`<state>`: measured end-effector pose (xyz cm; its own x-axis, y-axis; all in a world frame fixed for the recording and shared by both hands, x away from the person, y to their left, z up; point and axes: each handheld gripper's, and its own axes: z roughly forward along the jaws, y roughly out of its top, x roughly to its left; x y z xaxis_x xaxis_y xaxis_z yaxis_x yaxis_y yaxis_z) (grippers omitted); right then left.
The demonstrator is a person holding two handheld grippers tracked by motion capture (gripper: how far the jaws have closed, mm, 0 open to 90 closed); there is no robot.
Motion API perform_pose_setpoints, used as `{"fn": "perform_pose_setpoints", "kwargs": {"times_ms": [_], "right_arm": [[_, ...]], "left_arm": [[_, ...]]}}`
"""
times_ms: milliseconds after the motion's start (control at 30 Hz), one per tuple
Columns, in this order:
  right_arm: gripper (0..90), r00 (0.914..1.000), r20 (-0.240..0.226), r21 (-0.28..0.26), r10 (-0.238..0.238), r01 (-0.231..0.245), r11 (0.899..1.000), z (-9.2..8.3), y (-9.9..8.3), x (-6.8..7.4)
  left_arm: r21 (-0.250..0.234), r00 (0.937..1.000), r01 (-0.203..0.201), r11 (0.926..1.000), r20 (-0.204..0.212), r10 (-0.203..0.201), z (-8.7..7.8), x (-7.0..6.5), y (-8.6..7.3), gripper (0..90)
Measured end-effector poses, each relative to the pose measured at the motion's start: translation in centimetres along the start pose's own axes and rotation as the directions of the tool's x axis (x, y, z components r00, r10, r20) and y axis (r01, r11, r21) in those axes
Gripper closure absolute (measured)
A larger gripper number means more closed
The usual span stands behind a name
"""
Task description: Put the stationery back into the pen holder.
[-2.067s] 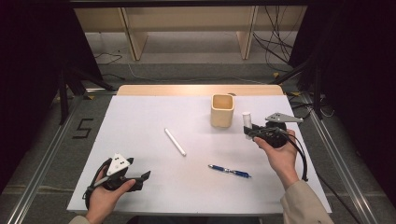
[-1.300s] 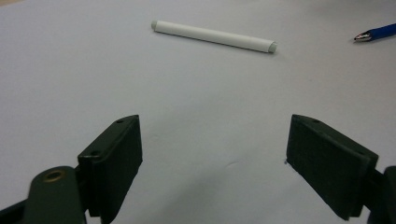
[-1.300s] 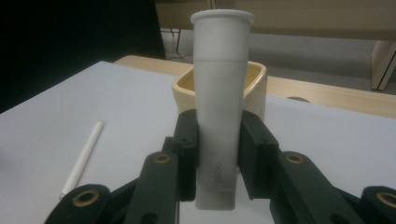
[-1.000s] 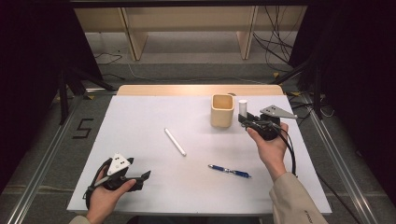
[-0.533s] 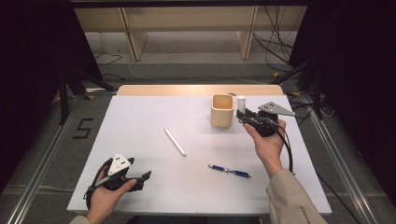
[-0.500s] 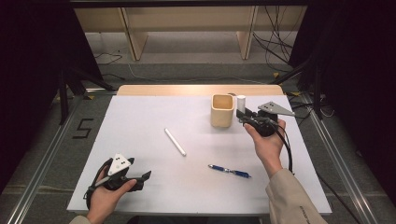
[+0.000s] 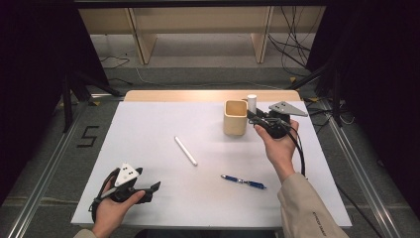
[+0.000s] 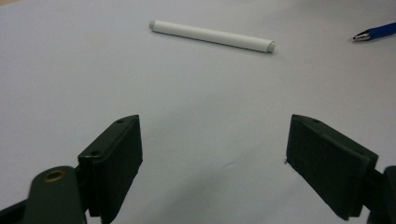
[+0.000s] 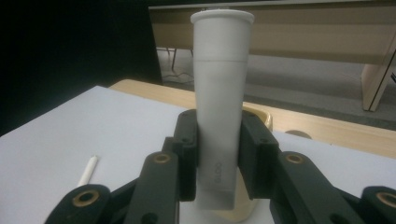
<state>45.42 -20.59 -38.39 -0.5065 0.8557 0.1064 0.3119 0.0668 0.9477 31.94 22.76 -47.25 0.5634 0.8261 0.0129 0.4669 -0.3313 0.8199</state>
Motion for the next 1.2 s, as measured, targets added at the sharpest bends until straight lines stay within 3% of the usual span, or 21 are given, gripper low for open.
{"fn": "perform_pose_setpoints", "kwargs": {"times_ms": [833,1200], "right_arm": [[71.1,0.9996,0.026,-0.016,0.011,-0.01,1.0,1.9,1.0,-0.3],[71.1,0.9992,0.041,-0.001,0.002,-0.002,1.0,3.7,1.2,-0.4]], "left_arm": [[0.011,0.9999,-0.009,0.9999,0.012,0.009,0.2,-0.3,0.0,18.6],[0.009,0.9999,-0.009,0.9999,0.012,0.009,0.3,-0.2,0.0,18.6]]}}
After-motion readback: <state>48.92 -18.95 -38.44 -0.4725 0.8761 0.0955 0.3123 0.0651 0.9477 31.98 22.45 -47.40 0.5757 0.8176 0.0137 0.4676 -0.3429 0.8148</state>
